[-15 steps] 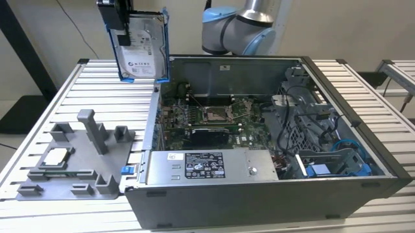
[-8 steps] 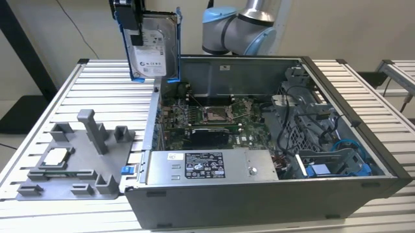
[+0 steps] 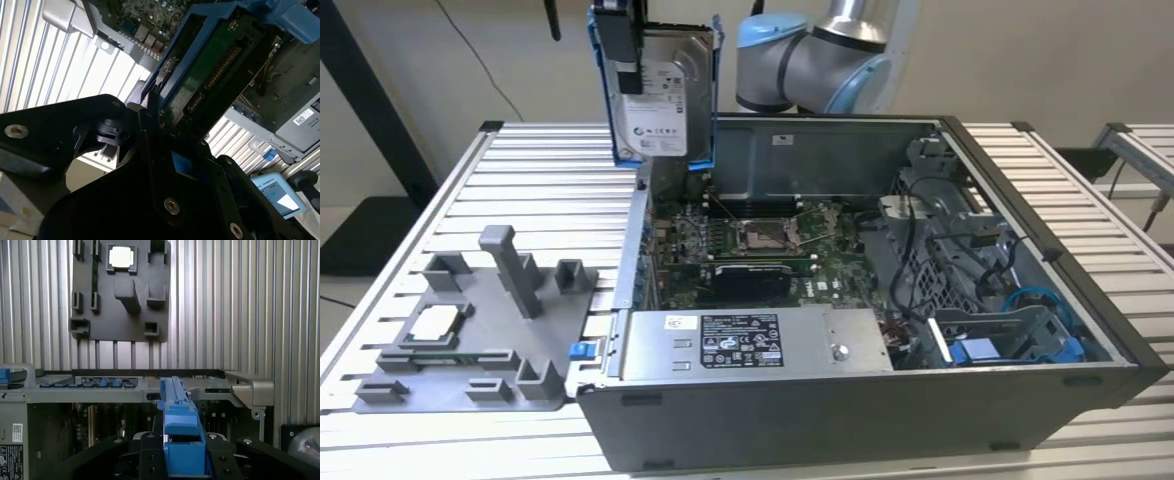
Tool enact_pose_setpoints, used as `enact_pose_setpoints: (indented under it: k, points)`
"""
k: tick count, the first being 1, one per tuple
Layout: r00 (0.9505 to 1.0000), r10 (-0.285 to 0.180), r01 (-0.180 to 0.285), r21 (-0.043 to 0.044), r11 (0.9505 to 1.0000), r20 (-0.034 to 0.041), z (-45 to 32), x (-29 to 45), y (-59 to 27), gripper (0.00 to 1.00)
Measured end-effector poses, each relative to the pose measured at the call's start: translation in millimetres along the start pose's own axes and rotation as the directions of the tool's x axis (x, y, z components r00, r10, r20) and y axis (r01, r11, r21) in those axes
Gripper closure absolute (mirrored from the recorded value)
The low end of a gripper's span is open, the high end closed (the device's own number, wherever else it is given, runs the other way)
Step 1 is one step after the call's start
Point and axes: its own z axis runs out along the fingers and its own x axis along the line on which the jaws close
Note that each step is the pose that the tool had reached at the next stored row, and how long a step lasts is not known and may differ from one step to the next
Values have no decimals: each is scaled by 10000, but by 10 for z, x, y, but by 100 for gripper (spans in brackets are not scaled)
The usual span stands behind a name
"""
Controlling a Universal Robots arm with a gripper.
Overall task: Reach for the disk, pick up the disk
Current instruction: 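Pick up the disk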
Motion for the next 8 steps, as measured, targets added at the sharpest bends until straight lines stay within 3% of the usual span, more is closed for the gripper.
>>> enact_pose_setpoints:
  k: [8]
  points:
    - [10000, -2, 2, 0, 10000, 0, -7, -6, -231, 100]
